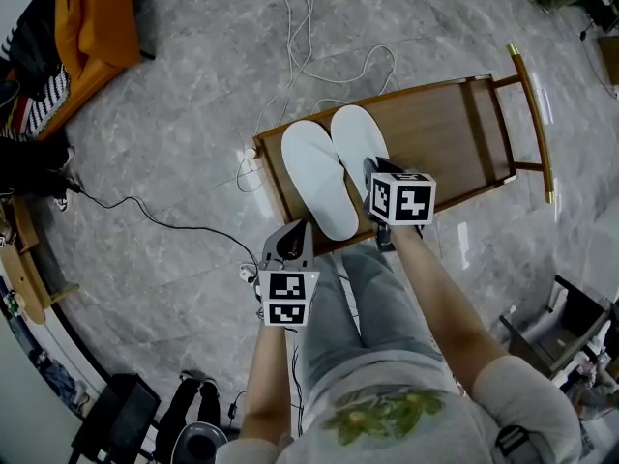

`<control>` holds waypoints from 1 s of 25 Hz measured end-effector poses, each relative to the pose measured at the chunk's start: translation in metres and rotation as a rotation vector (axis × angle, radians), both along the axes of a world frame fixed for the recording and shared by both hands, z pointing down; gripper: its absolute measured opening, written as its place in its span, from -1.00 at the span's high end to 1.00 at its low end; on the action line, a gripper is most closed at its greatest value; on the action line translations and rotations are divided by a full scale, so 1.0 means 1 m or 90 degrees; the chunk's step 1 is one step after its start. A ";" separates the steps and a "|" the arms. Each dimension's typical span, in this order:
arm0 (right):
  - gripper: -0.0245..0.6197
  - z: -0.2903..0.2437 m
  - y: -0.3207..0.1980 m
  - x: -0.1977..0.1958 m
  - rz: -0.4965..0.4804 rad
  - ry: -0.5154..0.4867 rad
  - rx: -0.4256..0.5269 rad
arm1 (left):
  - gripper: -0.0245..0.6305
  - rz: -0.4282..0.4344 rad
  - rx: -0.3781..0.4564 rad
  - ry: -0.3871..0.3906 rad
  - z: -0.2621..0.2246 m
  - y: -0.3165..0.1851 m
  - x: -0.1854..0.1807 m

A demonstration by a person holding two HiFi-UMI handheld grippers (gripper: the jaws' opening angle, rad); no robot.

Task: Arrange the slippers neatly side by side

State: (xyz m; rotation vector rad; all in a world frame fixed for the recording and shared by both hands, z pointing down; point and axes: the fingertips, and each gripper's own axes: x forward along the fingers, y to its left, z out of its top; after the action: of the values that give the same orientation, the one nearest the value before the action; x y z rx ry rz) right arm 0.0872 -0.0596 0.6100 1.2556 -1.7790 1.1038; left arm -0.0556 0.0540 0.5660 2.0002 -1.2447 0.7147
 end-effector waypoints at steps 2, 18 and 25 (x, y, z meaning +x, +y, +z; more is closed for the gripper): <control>0.76 0.000 -0.001 -0.001 0.000 -0.003 0.003 | 0.88 0.000 -0.001 0.000 0.001 0.000 -0.001; 0.36 -0.043 0.004 -0.008 -0.091 -0.001 0.057 | 0.88 0.001 0.035 0.002 -0.037 -0.018 -0.004; 0.47 -0.080 0.014 -0.014 -0.151 -0.027 0.074 | 0.88 -0.010 0.071 0.008 -0.074 -0.032 -0.005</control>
State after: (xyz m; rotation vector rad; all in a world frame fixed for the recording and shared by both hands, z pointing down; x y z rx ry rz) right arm 0.0736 -0.0461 0.5301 1.0598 -1.9904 0.9089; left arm -0.0610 0.0220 0.4917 2.0782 -1.3181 0.6369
